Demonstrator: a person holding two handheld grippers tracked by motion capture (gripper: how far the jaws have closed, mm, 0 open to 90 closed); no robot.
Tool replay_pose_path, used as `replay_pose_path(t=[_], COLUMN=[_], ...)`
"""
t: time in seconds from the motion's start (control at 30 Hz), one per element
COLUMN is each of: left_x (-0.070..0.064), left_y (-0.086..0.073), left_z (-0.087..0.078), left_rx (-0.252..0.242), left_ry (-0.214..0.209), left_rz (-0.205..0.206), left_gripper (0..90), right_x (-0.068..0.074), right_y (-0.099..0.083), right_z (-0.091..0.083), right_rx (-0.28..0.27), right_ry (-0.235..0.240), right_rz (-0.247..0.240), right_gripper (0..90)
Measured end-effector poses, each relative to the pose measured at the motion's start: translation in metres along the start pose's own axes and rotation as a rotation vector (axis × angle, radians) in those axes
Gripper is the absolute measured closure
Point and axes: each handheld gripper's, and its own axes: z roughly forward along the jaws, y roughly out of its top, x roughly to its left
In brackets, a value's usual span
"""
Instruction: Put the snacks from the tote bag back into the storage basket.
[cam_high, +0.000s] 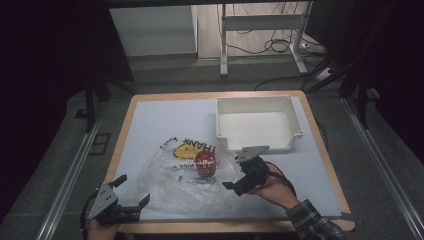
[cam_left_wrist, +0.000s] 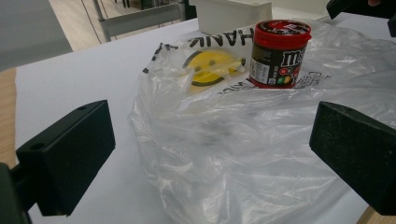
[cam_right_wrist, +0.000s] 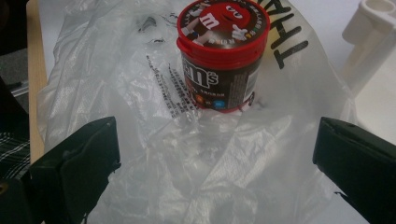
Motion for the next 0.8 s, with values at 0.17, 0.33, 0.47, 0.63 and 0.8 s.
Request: replay_pose_path(t=[0.17, 0.33, 0.47, 0.63, 0.8], left_x=[0.000, 0.000, 0.000, 0.000, 0.000], left_y=[0.000, 0.000, 0.000, 0.000, 0.000], left_z=[0.000, 0.000, 0.000, 0.000, 0.000], left_rx=[0.000, 0.000, 0.001, 0.000, 0.000], left_ry=[0.000, -0.001, -0.001, -0.001, -0.002], left_rz=[0.001, 0.001, 0.001, 0.002, 0.002], left_gripper=[0.0, 0.0, 0.0, 0.0, 0.0], right_x=[0.002, 0.004, 0.000, -0.003, -0.005], right_y=[0.004, 0.008, 0.012, 0.015, 0.019], right_z=[0.005, 0.013, 0.019, 0.028, 0.036], right_rx=[0.023, 0.050, 0.075, 0.110, 0.119], right_ry=[-0.019, -0.032, -0.033, -0.035, -0.003], right_rz=[-0.023, -0.036, -0.019, 0.014, 0.045], right_gripper=[1.0, 1.0, 1.3, 3.1, 3.4])
